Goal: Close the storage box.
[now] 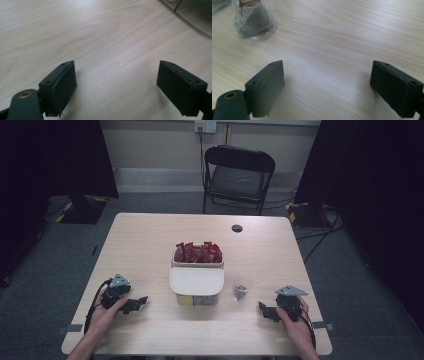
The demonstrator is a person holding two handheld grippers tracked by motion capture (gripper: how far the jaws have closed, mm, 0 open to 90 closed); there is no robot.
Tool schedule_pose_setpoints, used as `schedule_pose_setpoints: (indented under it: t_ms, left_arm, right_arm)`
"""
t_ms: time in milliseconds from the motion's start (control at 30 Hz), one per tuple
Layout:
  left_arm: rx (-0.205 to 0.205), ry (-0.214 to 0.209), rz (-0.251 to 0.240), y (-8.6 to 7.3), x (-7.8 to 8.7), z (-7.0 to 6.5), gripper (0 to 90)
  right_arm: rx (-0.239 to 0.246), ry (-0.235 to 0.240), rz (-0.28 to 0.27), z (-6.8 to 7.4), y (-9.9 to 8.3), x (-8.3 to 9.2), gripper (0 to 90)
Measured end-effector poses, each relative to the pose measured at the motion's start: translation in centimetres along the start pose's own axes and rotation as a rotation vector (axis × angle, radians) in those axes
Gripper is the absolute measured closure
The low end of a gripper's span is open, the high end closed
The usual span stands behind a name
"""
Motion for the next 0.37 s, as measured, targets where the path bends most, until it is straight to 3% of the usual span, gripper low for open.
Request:
schedule_pose_setpoints:
  t_ms: [67, 367]
  left_arm:
    - [-0.024, 0.013, -0.015, -0.14, -0.2, -0.08, 14.8]
    - [-0.02, 0.014, -0.018, -0.15, -0.28, -0.11, 12.1]
  right_arm:
    - [0.0, 0.001, 0.0, 0.0, 0.0, 0.0, 11.5]
    - [0.001, 0.001, 0.0, -0.02, -0.01, 0.0, 11.4]
Point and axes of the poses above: each handheld gripper's, and its own axes: x roughly backward along the jaws, y roughly out of its top, z roughly to its left, the point moved 3 cm from there along -x, roughly forward along the jaws, and after that the axes turned 7 degrees about -x, right-handed, at the moved point
